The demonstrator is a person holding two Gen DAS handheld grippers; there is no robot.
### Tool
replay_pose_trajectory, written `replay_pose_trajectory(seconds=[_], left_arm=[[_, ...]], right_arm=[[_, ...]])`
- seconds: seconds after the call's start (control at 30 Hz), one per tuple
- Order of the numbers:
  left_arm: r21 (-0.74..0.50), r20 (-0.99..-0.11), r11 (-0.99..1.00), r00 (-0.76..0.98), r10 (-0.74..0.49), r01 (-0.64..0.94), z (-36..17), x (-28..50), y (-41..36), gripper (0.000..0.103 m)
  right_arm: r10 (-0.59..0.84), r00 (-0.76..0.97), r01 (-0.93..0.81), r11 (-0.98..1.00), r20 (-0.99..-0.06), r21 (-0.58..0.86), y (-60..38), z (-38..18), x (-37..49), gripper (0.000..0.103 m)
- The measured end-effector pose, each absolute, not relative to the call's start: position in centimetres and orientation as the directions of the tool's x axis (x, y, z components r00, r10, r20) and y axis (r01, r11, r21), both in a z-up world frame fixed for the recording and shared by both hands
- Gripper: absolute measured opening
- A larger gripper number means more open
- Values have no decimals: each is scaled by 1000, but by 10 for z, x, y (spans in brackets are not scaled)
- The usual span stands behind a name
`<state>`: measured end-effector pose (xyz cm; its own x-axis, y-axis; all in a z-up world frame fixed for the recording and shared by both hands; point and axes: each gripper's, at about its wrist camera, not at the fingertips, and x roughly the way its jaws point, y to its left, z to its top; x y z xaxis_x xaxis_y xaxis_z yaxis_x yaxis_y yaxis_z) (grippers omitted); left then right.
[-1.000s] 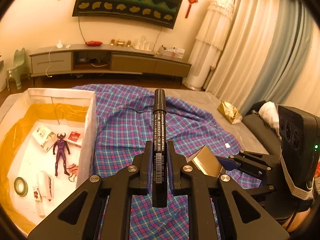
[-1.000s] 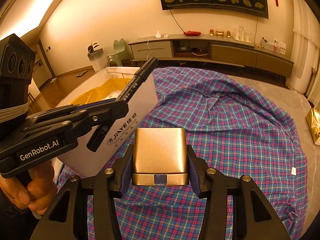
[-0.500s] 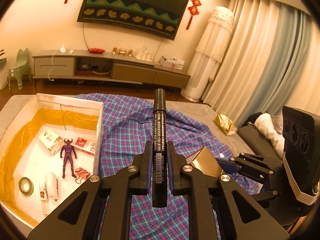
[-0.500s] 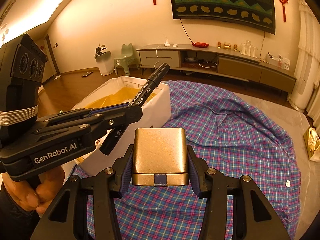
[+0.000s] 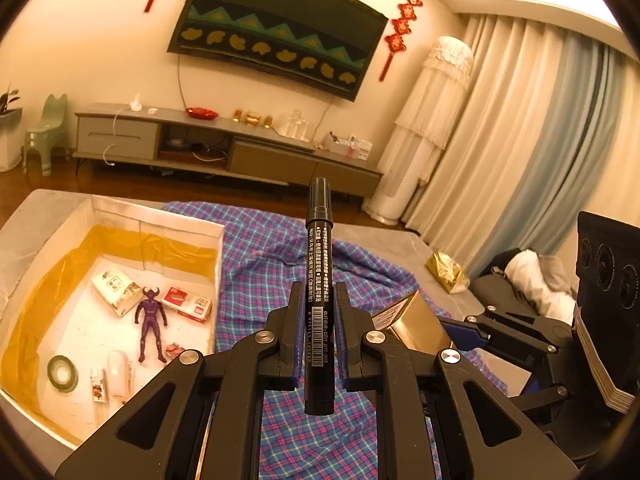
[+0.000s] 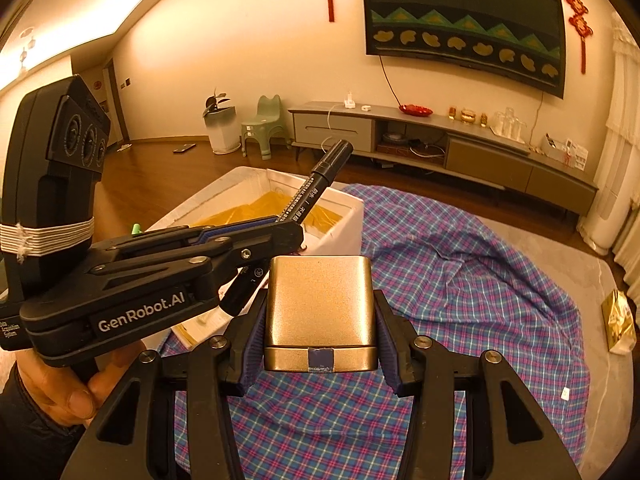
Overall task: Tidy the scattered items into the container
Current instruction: 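Carry the black marker and tan metal cube over the foam box with both grippers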
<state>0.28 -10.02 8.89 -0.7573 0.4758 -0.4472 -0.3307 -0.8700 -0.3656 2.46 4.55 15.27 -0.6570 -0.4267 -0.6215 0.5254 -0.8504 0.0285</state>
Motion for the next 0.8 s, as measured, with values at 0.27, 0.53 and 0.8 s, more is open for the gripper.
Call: replay_pose_trajectory(seconds=[0.27,0.53,0.8], left_arm=[[-403,-418,-863,-777,470,-305,94,4,-123,14],[-451,-398,-850,-791,465,-273,97,4,-147,14],[-484,-387,-845,-810,440,-228,98,4,-173,14]], right_arm=[[-446,-658,560,-829,-607,2,22,165,26,50],[-470,-648,591,-806,-600,-7,2,170,26,50],[-494,-631,623,-782,-598,-11,-14,170,20,50]])
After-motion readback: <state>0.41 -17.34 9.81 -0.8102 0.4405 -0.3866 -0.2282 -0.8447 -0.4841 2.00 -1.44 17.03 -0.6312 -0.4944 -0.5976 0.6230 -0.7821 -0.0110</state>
